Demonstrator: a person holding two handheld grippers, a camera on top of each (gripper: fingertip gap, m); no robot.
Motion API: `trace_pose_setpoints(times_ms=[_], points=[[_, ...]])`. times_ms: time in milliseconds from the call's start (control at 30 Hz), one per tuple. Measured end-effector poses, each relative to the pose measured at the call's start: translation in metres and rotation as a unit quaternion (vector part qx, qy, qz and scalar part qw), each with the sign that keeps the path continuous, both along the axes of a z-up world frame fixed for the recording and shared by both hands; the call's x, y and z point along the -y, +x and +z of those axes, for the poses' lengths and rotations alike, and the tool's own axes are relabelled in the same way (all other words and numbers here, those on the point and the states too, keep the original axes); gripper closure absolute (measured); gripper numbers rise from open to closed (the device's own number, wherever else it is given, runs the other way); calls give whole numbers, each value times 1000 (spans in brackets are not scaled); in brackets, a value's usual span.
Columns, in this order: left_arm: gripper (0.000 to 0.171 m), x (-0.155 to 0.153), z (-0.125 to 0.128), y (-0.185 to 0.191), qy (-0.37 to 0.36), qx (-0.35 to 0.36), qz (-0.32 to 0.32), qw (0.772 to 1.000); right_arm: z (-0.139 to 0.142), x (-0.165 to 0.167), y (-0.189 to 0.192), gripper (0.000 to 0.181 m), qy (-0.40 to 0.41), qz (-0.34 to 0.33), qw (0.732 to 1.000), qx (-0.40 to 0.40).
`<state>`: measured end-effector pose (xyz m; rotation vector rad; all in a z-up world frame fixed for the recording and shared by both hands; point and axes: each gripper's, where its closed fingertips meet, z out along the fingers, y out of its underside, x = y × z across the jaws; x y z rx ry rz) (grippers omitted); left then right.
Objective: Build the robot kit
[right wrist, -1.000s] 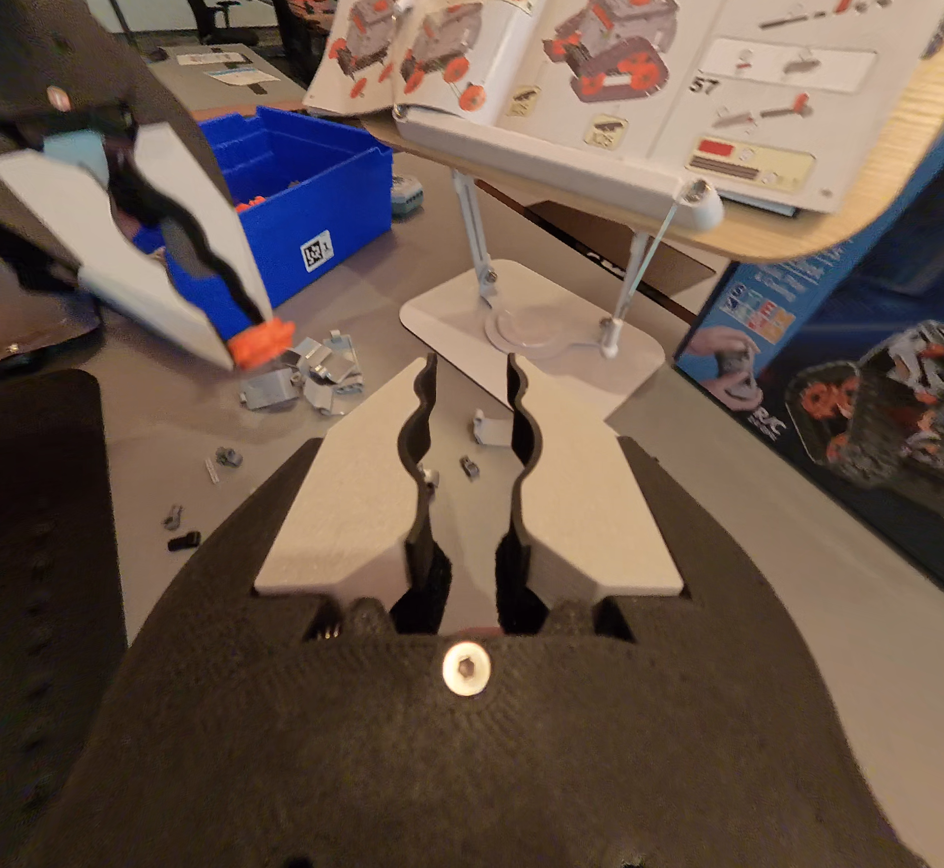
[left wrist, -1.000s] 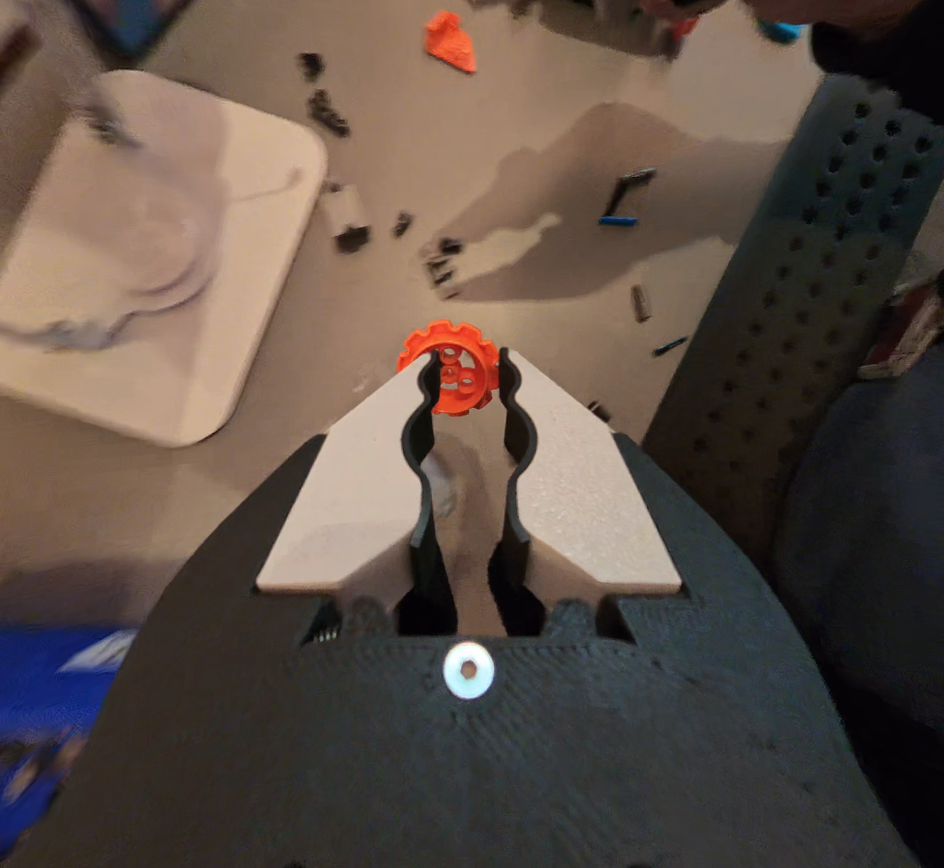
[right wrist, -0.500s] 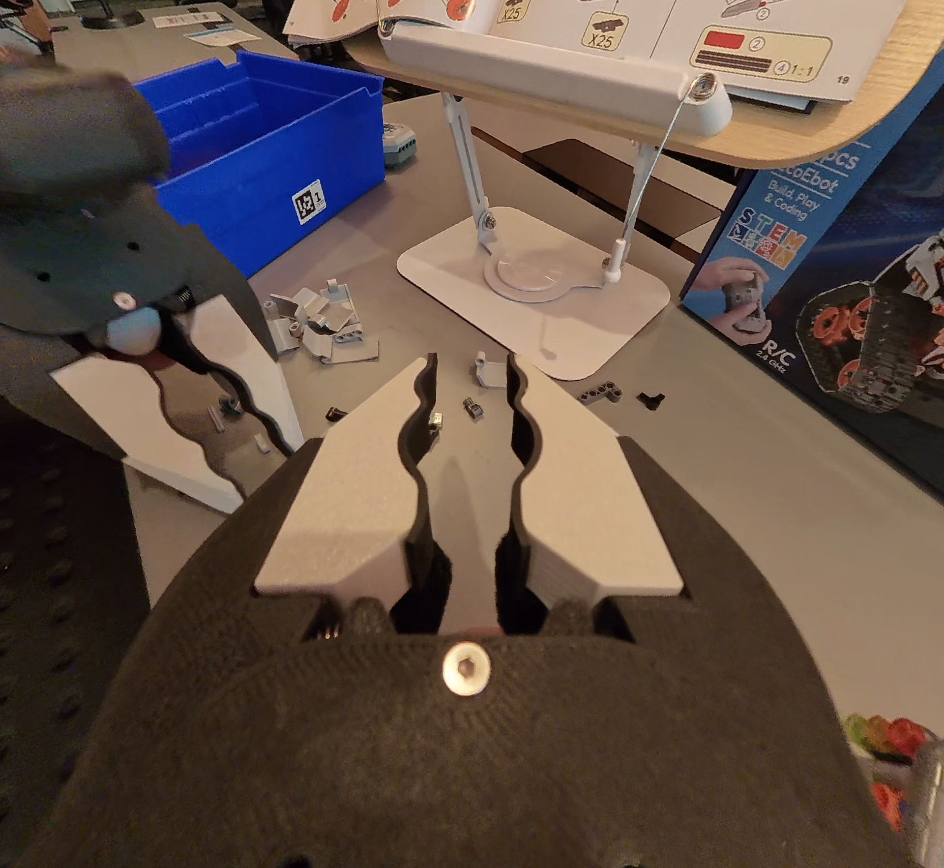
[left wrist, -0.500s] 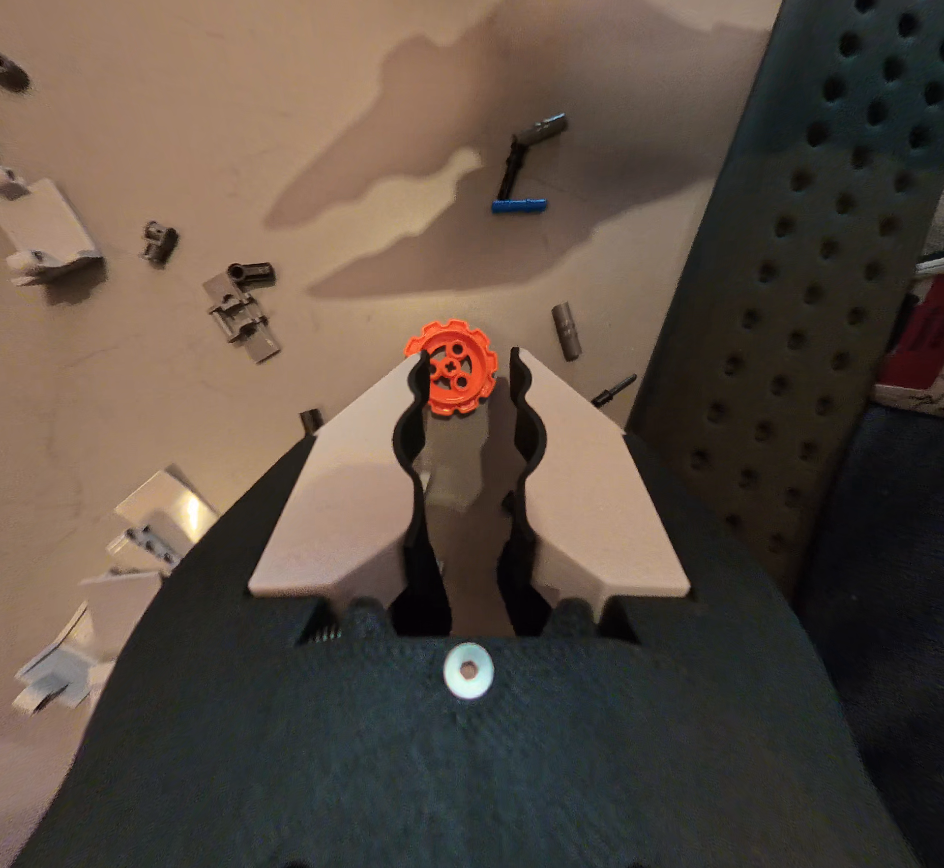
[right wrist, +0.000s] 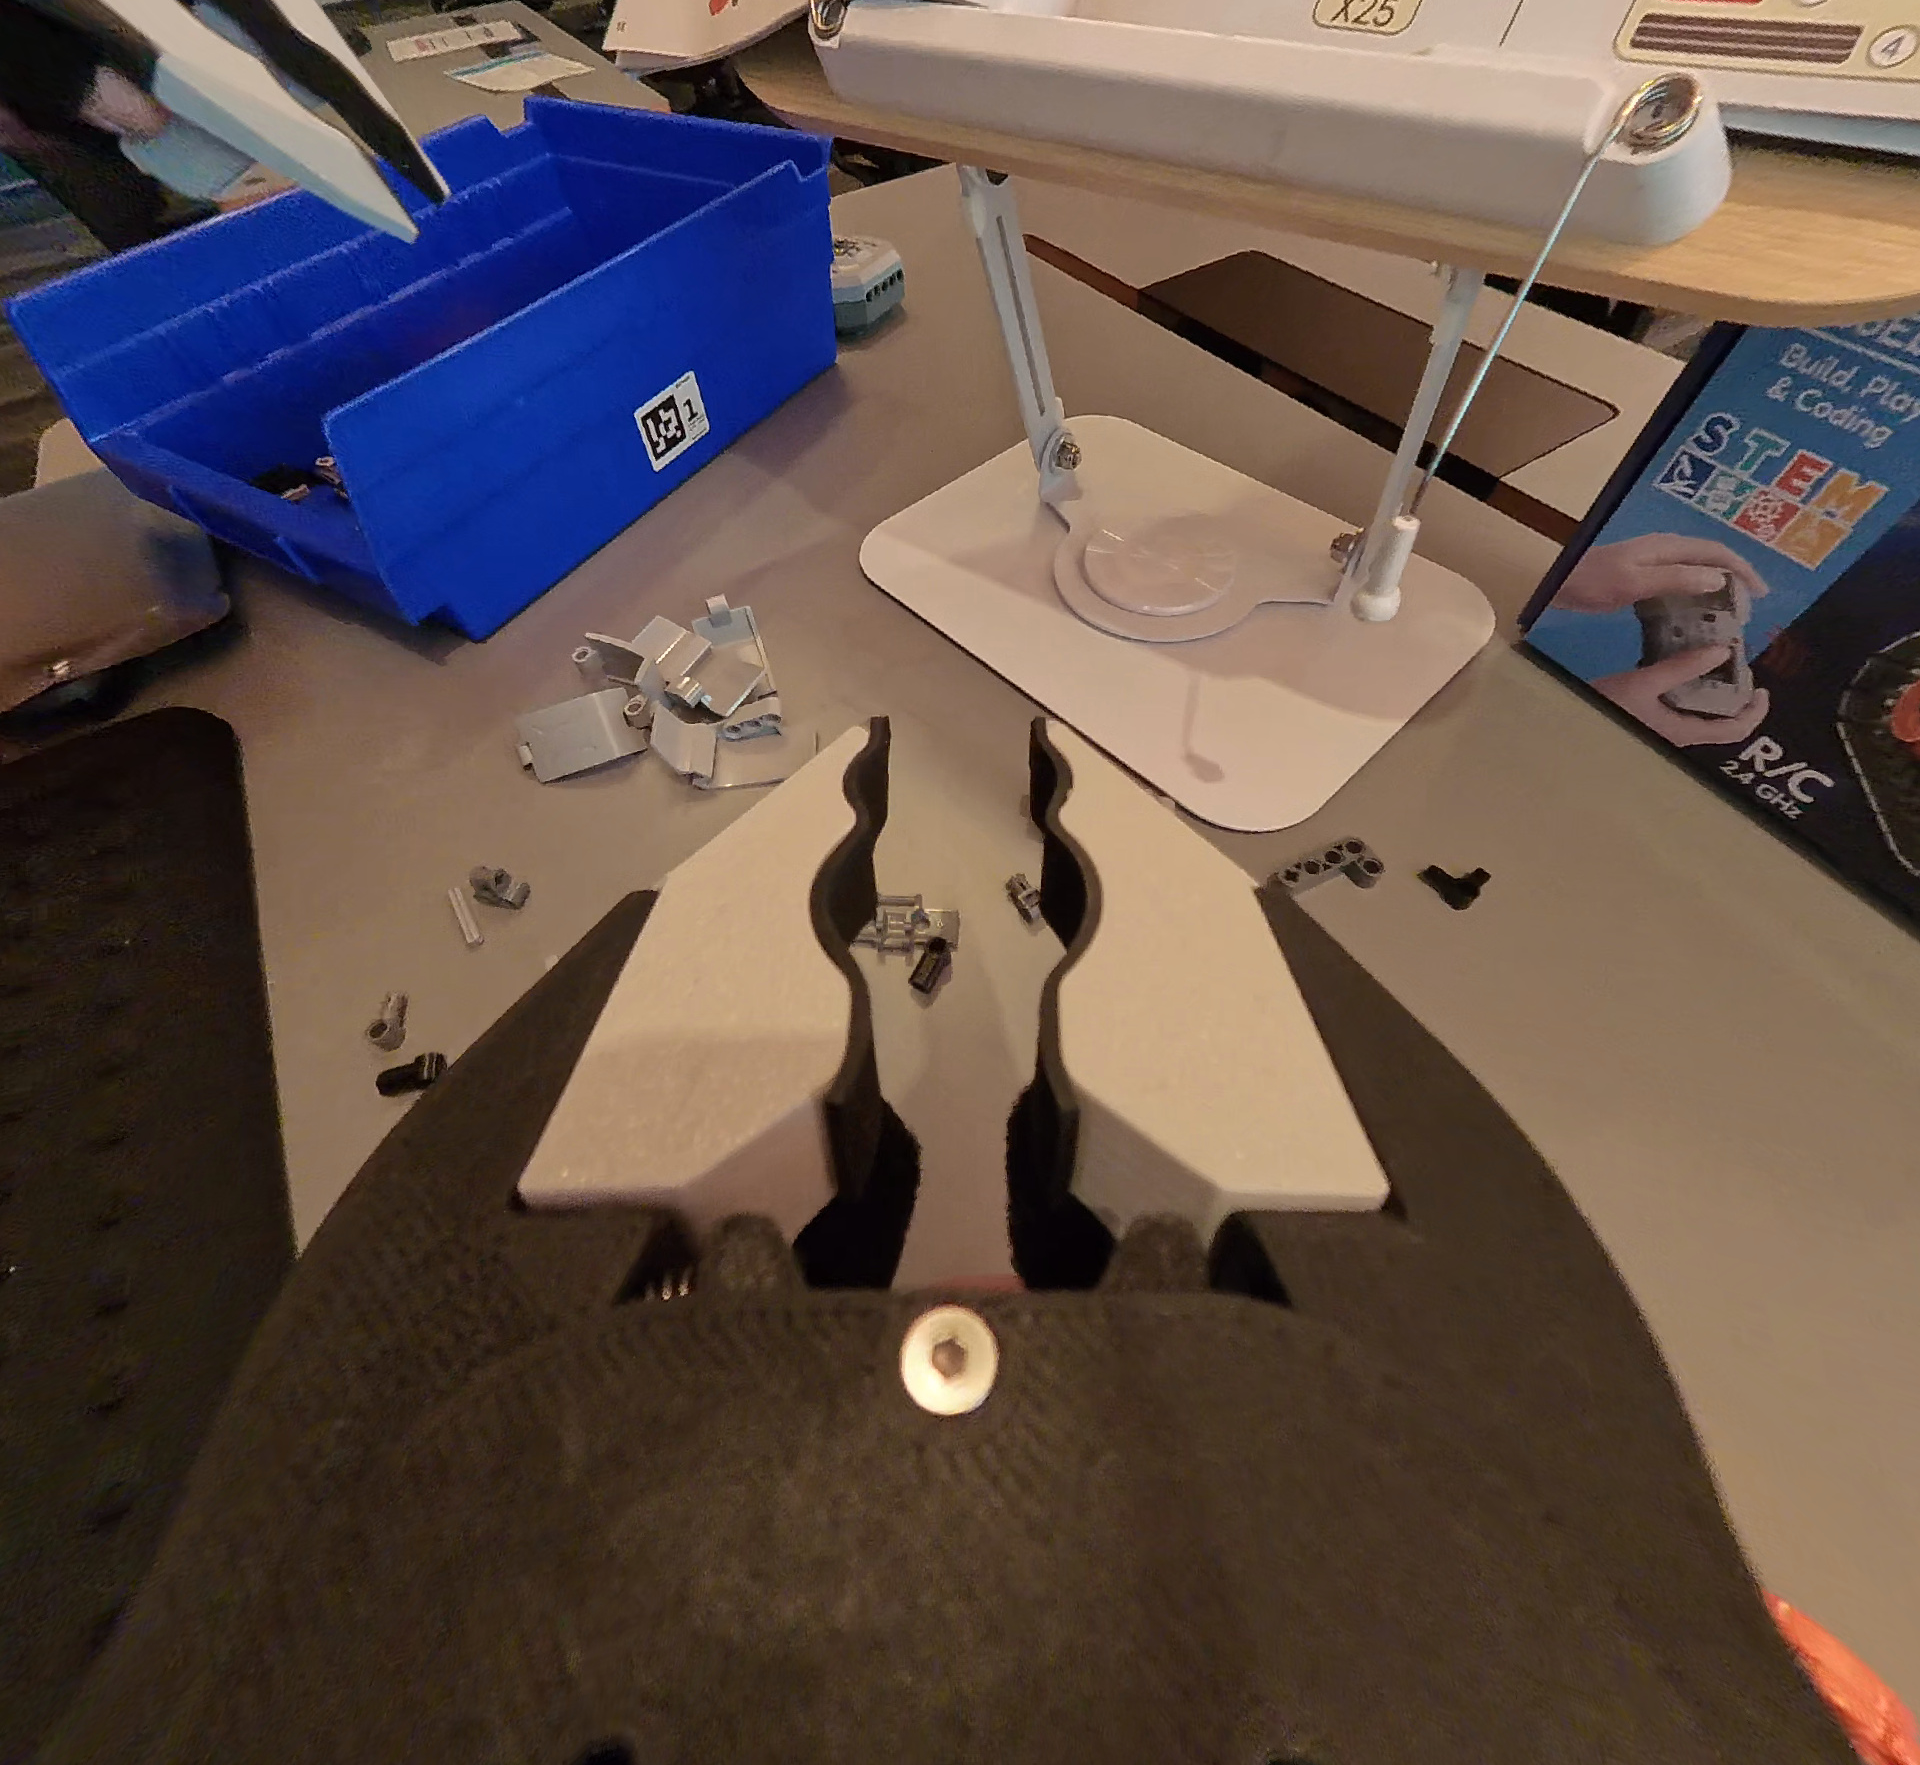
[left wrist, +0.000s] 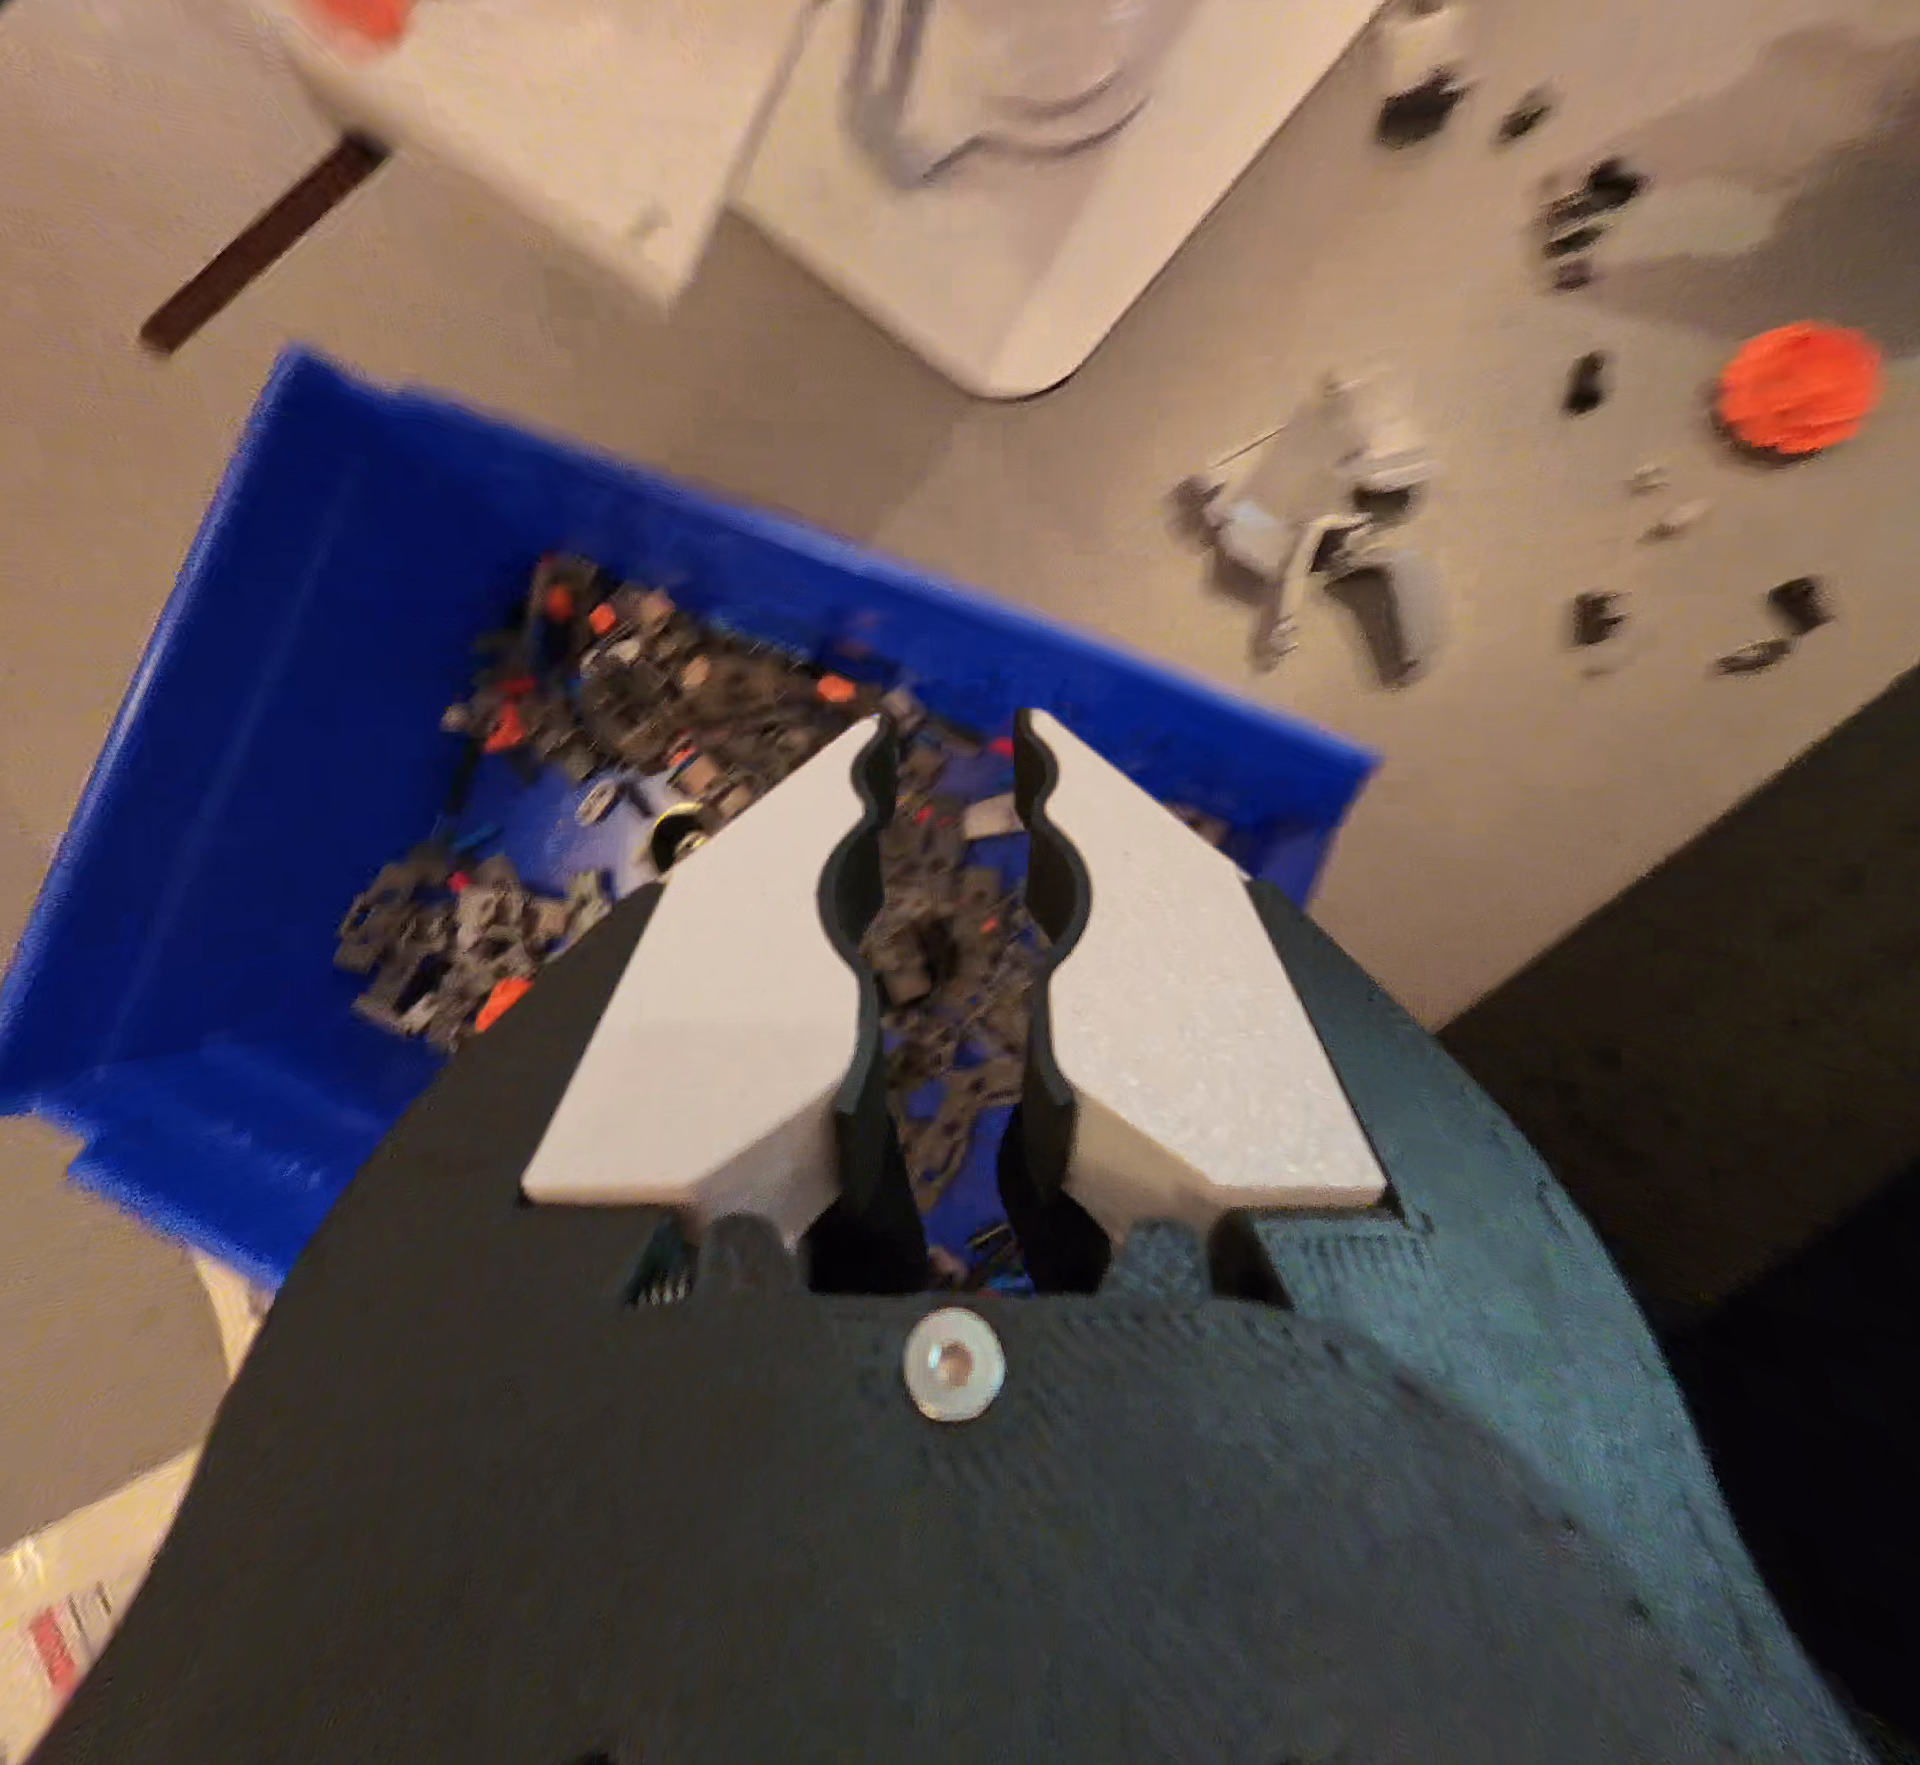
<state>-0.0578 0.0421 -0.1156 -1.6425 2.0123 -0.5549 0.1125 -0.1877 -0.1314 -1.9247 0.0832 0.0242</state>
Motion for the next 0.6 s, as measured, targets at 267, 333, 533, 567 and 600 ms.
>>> trace_pose_setpoints(times_ms=[267,333,533,567,600], points=[[151,-77,-50,17,-39,-54,16,998,-7,-14,-1,156,-11,-10,1000,-11],[151,-65,-60,32,-48,-48,-14,998,-7,-17,-1,157,-14,-15,1000,-11],[141,-59,-102,49,-30,-100,-48,993,-11,-22,-2,156,-15,-28,999,-17],[139,-62,-107,47,-25,-114,-44,992,-11,-22,-2,157,-14,-30,999,-18],[136,-63,-110,47,-20,-120,-46,991,-12,-22,-2,157,-13,-31,999,-20]])
